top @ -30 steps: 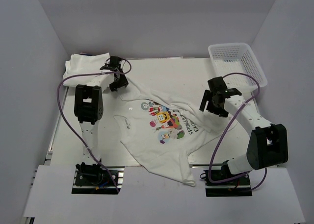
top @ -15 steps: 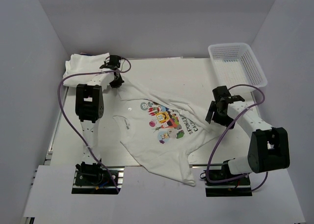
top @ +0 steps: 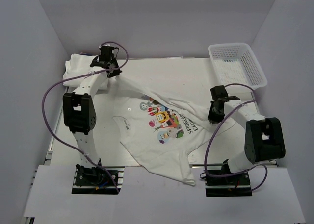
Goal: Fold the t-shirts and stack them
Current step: Flatten out the tshirt
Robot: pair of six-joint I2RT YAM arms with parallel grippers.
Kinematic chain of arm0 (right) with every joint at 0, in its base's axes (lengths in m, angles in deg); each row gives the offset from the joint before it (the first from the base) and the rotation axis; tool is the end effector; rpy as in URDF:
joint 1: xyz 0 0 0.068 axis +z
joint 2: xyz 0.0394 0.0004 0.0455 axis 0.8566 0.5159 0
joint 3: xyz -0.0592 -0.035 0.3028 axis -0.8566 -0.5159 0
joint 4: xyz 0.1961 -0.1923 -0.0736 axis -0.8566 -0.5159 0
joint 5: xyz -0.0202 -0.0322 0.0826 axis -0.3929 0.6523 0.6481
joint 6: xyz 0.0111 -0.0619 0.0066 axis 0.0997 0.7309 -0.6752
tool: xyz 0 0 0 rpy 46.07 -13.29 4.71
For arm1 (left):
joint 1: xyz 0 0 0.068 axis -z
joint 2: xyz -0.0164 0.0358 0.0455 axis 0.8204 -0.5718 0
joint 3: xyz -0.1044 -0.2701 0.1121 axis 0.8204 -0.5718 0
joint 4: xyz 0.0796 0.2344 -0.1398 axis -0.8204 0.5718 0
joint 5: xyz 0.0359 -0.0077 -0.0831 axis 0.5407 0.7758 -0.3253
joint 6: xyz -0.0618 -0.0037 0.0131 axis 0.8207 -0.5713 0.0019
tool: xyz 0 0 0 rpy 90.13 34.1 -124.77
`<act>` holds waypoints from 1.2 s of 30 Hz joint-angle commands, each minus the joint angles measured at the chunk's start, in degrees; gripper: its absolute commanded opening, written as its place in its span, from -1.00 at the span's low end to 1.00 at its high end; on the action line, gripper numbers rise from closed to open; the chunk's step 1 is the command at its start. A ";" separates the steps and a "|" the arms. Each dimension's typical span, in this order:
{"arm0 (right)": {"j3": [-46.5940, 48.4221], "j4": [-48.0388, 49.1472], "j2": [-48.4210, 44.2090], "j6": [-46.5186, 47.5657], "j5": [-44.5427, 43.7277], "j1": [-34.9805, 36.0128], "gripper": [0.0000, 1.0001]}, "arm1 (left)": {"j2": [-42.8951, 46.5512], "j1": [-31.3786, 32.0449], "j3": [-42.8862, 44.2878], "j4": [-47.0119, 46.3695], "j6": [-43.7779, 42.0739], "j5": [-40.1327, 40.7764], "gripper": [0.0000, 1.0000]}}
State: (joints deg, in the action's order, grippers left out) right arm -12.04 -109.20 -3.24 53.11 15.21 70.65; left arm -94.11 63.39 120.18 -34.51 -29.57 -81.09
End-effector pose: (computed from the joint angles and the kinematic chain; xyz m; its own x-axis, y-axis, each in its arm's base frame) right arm 0.2944 0.0505 0.1894 -0.8687 0.2655 -0.4182 0.2981 0.9545 -0.0133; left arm 0.5037 -0.0657 0.2737 -0.6952 -0.2974 -0.6544 -0.2571 0.9530 -0.1600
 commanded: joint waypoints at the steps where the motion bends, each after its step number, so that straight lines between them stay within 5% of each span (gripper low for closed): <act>1: 5.02 -0.32 -4.81 -0.02 -1.28 0.16 -1.00 | 8.93 0.16 0.25 -0.61 -1.80 -1.41 -1.00; 9: 14.75 -14.02 -25.71 0.07 3.62 -0.02 -1.00 | 36.58 0.16 -14.42 -10.35 -1.27 -6.16 -1.00; 21: 37.34 -15.63 -41.03 4.72 -3.39 -0.10 -1.00 | 65.00 0.16 -16.80 -24.16 -5.48 -2.21 -1.00; 36: 57.48 -25.90 -42.27 9.03 1.09 0.07 -1.00 | 64.42 -0.45 5.24 -20.83 -14.89 2.97 -1.00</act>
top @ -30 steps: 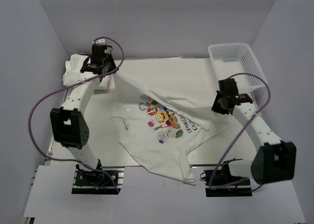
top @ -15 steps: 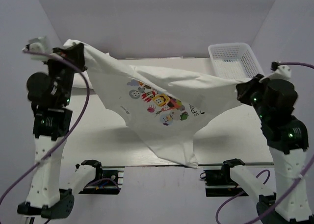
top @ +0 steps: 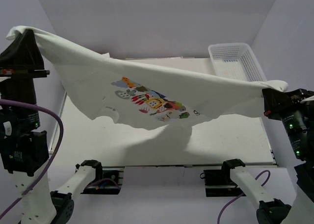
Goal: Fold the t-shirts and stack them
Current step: Flatten out the tshirt
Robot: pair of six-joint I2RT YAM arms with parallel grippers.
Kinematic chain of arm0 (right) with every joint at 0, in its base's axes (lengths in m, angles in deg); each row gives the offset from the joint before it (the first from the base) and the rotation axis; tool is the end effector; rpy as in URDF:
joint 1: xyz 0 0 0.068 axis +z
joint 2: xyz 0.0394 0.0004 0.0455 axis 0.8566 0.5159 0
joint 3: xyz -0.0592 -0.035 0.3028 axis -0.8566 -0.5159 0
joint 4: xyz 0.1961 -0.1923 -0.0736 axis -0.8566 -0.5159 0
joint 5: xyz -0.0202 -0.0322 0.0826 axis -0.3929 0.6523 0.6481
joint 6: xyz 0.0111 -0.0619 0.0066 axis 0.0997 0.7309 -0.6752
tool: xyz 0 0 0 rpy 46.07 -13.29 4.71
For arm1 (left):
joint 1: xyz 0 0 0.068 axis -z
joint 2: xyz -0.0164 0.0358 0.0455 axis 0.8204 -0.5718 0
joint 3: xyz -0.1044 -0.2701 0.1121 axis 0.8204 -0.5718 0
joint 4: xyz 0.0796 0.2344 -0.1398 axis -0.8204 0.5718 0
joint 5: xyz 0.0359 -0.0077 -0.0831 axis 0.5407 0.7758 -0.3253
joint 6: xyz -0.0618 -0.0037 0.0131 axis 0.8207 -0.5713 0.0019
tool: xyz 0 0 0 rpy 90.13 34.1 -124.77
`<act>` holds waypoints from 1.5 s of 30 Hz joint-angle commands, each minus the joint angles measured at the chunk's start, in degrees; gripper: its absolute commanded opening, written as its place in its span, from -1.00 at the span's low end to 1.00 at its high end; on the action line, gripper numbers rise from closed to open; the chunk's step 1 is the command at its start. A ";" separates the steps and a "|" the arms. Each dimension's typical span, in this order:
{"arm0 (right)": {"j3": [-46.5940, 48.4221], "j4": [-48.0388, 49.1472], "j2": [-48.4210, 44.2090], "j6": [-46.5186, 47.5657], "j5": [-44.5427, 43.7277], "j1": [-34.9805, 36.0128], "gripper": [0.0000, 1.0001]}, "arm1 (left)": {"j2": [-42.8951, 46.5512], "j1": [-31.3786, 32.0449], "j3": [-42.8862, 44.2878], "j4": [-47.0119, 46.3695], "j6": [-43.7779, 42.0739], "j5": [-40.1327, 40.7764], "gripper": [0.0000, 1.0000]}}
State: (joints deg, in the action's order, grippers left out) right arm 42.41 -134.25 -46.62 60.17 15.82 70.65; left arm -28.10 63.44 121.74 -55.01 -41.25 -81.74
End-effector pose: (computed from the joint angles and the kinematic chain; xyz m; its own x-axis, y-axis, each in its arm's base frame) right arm 0.0009 -0.0098 0.5950 0.0705 0.3478 -0.9349 -0.0252 0.9376 0.3469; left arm 0.0436 0.0006 0.6689 0.6110 -0.2945 -0.7348 0.1640 0.9552 -0.2464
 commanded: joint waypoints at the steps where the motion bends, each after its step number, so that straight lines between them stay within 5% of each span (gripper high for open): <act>1: 3.48 -1.21 1.47 2.06 0.91 0.07 -1.00 | -2.64 -0.49 4.32 -0.33 -3.92 4.24 -1.00; 7: -0.90 -0.16 4.71 -0.65 -5.74 0.25 -1.00 | -12.64 0.21 11.69 0.18 -4.20 8.47 -1.00; 11: -18.59 3.09 9.89 -4.95 -13.22 -0.36 -1.00 | -31.26 -1.02 21.18 13.45 3.45 1.45 -1.00; 14: -30.72 8.00 19.17 -8.92 -5.57 -1.07 -1.00 | -45.33 -1.72 21.65 19.01 9.67 5.64 -1.00; 17: -38.14 13.97 27.79 -10.68 1.24 -2.65 -1.00 | -55.59 -2.34 11.56 11.73 13.46 0.50 -1.00; 19: -38.88 15.04 32.55 -10.25 1.36 -3.44 -1.00 | -66.73 -2.86 15.18 11.88 16.18 -3.29 -0.94; 22: -38.09 16.01 35.30 -7.18 0.92 -3.88 -0.26 | -77.50 -2.87 25.55 18.10 16.81 -6.37 -0.19; 23: -36.87 16.10 35.57 -5.43 0.83 -3.80 0.13 | -79.71 -2.87 30.46 20.48 16.82 -7.34 0.76; 24: -35.99 15.75 35.92 -4.10 1.26 -3.88 0.71 | -80.86 -2.17 30.51 19.89 16.12 -7.35 0.99; 29: -34.83 17.51 33.81 4.42 14.15 -2.31 0.81 | -71.57 -1.46 16.82 5.07 14.27 -12.00 1.00; 33: -35.88 14.01 34.16 9.52 19.45 1.12 0.81 | -67.25 -0.93 15.75 9.05 10.94 -15.60 1.00; 45: -40.80 10.21 43.48 9.54 7.77 19.48 0.78 | -50.21 2.67 -5.31 17.60 7.68 -18.07 1.00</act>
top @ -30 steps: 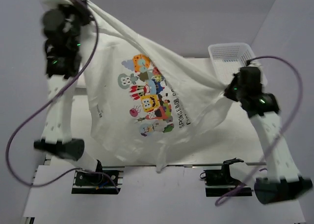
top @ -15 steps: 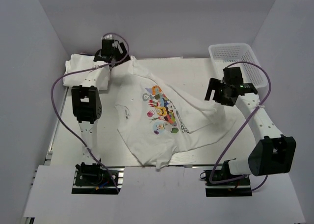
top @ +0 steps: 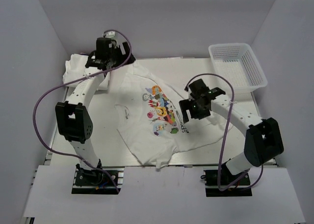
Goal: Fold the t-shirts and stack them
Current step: Flatten out the tshirt
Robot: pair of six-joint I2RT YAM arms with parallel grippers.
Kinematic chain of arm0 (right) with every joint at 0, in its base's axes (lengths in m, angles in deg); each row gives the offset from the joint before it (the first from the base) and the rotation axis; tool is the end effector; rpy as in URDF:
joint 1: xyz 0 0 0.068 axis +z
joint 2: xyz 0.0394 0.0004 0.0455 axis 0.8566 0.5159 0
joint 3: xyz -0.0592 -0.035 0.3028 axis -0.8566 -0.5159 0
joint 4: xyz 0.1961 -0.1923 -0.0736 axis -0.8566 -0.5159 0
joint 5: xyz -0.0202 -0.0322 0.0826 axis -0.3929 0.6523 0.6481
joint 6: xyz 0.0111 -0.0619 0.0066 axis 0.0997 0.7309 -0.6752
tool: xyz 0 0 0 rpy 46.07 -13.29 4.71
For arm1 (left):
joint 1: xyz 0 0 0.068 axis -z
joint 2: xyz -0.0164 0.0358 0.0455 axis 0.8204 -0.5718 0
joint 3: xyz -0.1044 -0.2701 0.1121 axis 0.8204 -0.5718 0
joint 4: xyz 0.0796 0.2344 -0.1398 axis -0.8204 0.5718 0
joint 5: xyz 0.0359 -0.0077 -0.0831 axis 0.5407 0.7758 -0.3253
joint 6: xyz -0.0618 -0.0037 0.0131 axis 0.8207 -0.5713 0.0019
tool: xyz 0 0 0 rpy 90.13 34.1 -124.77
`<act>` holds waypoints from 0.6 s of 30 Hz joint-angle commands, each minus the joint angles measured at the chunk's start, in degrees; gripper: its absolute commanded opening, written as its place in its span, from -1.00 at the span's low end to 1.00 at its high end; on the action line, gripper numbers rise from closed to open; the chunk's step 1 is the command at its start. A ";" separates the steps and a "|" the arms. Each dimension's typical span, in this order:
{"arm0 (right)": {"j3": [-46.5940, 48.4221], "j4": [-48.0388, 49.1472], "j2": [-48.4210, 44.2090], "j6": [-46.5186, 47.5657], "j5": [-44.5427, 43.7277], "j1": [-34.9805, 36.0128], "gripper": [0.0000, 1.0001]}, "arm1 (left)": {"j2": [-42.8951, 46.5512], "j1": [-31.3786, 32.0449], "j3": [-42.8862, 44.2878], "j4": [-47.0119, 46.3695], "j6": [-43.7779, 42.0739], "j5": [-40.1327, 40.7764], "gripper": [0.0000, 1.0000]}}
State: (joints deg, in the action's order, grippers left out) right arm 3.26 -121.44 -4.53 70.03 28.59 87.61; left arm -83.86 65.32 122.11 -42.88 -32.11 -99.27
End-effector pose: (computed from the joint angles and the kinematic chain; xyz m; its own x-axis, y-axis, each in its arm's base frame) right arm 0.2826 0.1556 0.2682 -0.8590 -0.2796 -0.4288 -0.3482 0.9332 0.0892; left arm 0.4734 -0.0932 0.3856 -0.5426 -0.2613 -0.7983 0.1310 0.9125 -0.3876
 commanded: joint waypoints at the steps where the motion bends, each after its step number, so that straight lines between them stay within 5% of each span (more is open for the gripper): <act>1: -2.10 -2.33 2.08 -0.85 -4.82 3.06 0.73 | 6.87 1.49 -7.63 5.47 -1.46 0.33 1.00; 9: -6.50 0.65 8.76 -4.53 -10.85 7.02 0.36 | 13.38 4.13 -24.76 3.89 3.99 -4.05 1.00; 14: -2.65 5.31 14.30 -2.70 -12.73 6.67 0.16 | 14.18 6.15 -36.73 -5.16 7.42 -9.33 1.00; 16: -1.50 5.40 16.23 -3.14 -12.73 6.58 -0.12 | 11.98 6.68 -37.27 -3.68 7.42 -8.11 1.00; 18: -0.26 5.14 15.46 -4.01 -14.82 6.49 -0.77 | 10.75 7.29 -37.97 -1.65 7.94 -5.74 1.00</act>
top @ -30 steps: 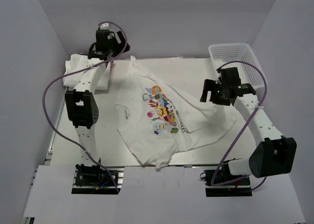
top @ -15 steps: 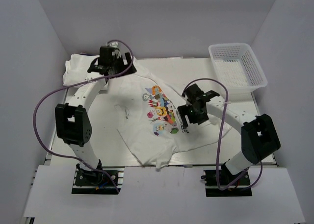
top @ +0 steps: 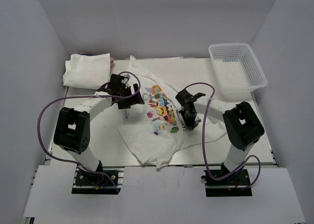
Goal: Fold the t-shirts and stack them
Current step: Flatten out the tshirt
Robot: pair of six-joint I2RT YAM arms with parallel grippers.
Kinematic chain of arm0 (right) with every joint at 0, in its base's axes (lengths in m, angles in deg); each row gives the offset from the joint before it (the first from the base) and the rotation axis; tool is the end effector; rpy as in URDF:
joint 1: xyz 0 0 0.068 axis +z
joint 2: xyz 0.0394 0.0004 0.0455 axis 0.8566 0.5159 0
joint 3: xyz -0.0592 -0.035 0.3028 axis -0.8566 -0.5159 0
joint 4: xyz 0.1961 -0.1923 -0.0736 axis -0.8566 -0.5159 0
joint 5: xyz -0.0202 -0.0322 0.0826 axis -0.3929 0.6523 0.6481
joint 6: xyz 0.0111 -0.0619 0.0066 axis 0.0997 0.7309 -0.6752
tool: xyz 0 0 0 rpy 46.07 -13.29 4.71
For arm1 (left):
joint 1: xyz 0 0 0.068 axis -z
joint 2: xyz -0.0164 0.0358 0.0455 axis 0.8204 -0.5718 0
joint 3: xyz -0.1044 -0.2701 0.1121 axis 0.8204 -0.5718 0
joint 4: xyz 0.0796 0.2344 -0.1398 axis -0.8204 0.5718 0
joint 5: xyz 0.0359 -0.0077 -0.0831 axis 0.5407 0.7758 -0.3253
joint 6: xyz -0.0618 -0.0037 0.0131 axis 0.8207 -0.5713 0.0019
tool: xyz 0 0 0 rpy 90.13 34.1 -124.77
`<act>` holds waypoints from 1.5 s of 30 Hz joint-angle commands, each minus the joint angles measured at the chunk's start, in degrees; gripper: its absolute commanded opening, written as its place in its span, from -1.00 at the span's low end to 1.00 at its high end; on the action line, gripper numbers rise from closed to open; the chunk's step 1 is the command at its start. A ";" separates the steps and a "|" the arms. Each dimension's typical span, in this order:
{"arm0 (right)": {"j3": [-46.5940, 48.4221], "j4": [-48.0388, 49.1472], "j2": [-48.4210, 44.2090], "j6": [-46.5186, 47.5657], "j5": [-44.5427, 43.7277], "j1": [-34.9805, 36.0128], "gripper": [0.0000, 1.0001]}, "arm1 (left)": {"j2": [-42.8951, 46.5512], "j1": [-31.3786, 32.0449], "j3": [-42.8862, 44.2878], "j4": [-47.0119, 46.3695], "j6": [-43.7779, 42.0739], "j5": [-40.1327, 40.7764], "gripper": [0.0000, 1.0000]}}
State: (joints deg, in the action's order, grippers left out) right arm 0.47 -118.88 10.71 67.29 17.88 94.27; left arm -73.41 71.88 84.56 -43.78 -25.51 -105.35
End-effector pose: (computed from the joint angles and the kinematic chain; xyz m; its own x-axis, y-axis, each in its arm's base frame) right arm 0.2873 0.1938 0.1715 -0.9002 -0.3798 -0.2131 -0.3611 0.9245 -0.1224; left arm 0.3585 -0.1215 0.2261 -0.8851 -0.1995 -0.4205 0.0203 0.8861 -0.4631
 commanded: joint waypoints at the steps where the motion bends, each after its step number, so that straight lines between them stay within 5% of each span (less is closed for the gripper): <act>1: 3.84 1.71 -0.13 -1.63 -4.65 -0.26 -0.87 | 0.30 0.74 -0.42 -0.75 1.34 1.39 1.00; 4: 6.74 -1.10 -2.16 -1.46 -6.76 -0.35 -1.00 | -0.31 0.74 -1.92 1.88 1.34 6.39 1.00; 15: 15.55 -10.86 -2.07 6.35 -6.87 -2.81 -0.87 | -8.05 0.21 0.10 13.75 0.20 20.03 1.00; 16: 14.07 -10.86 -2.25 7.58 -5.72 -2.55 -0.82 | -8.75 0.21 0.10 14.27 0.20 21.08 1.00; 20: 10.28 -10.17 -3.21 14.27 4.12 -2.37 -0.13 | -10.77 -0.31 3.17 18.65 -0.33 25.30 1.00; 28: 9.74 -3.23 -3.48 15.15 10.38 -2.37 0.19 | -13.85 -0.32 8.00 22.28 -1.73 32.87 1.00; 35: 10.36 2.66 1.09 14.80 5.81 -2.46 0.19 | -12.45 -0.32 8.01 21.13 -2.26 31.81 1.00; 39: 10.71 3.99 1.80 12.78 2.29 -2.90 -0.45 | -11.30 -0.32 7.40 21.13 -2.26 32.87 1.00; 45: 8.96 2.06 1.10 13.04 1.14 -3.08 -0.37 | -10.07 -0.85 5.99 20.61 -3.31 33.39 1.00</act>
State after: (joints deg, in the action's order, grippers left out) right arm 8.99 -116.83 12.78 80.23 20.30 91.54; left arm -85.00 71.83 91.94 -24.32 -27.26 -76.17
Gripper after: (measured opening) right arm 0.309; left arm 0.993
